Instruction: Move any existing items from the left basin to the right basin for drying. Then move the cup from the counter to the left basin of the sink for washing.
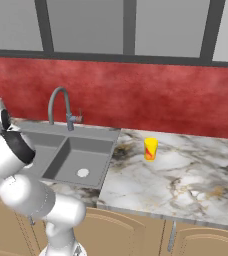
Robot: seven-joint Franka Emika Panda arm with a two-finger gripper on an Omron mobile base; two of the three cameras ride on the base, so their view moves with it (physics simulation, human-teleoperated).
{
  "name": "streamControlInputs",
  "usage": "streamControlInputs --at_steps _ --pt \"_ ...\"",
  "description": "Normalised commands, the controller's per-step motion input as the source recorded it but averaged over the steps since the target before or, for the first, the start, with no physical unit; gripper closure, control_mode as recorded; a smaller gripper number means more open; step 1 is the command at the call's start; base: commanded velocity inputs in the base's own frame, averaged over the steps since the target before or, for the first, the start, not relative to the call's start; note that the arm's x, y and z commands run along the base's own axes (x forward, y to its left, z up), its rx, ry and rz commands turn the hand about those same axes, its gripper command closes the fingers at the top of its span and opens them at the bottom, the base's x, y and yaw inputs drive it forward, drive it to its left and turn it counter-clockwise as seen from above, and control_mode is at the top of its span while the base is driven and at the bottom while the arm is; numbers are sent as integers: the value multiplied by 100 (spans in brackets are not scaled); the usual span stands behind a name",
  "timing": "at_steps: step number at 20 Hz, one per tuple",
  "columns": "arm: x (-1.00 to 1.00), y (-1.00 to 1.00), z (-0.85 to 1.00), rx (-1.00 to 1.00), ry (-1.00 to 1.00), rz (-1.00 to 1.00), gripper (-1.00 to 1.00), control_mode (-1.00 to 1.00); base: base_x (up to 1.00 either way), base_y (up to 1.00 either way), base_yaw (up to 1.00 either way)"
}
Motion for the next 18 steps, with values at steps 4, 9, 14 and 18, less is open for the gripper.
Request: streamControlInputs --at_steps 4,9,14,18 --pt "5 16 -33 -2 0 0 -100 -100 0 0 0" --pt "2 11 -21 0 0 0 -100 -100 0 0 0" --pt "18 10 -13 0 0 -2 -100 -100 0 0 0" --pt "21 12 -18 0 0 -3 -100 -100 0 0 0"
